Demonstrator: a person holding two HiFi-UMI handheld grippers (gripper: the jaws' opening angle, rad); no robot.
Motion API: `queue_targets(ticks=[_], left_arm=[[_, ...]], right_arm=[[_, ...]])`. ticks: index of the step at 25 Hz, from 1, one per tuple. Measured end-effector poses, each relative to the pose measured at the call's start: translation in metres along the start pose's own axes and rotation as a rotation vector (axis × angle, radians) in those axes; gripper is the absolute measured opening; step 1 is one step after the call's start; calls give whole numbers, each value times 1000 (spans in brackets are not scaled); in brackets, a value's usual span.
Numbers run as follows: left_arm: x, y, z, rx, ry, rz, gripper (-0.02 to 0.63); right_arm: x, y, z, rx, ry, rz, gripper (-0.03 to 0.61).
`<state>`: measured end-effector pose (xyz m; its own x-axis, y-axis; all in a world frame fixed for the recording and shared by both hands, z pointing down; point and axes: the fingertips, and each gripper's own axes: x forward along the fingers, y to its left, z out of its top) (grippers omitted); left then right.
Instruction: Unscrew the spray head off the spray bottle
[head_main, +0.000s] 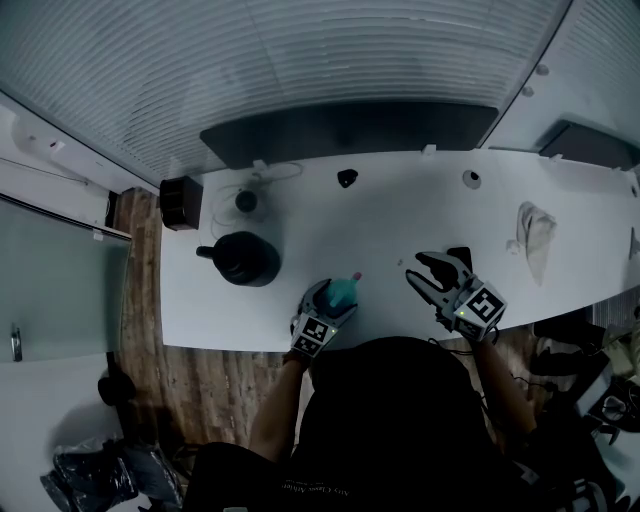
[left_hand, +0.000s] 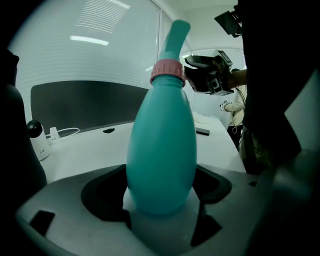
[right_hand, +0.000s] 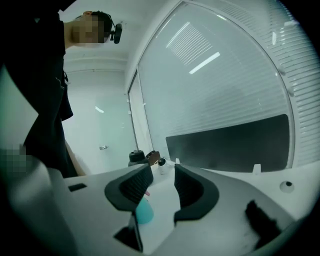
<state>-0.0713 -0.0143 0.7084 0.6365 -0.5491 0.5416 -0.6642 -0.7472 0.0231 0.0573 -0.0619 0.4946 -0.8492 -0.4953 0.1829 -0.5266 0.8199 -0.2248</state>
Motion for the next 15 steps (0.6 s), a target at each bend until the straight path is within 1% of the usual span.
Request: queue_targets(ticks=[5, 8, 10, 12, 15], left_arm=[[-7, -5, 0, -6, -14, -24, 391], [-11, -8, -4, -8, -17, -52, 403], [-16, -7, -5, -13, -15, -55, 410], [-26, -1, -2, -11, -39, -29, 410], [-58, 13, 11, -54, -111, 66, 409]], right_arm=[[7, 8, -5, 17, -1, 27, 157], [9, 12, -8, 12, 10, 39, 156], [12, 13, -11, 11, 18, 43, 158], [13, 15, -12, 9, 19, 49, 156], [11, 20, -18, 1, 30, 62, 156]])
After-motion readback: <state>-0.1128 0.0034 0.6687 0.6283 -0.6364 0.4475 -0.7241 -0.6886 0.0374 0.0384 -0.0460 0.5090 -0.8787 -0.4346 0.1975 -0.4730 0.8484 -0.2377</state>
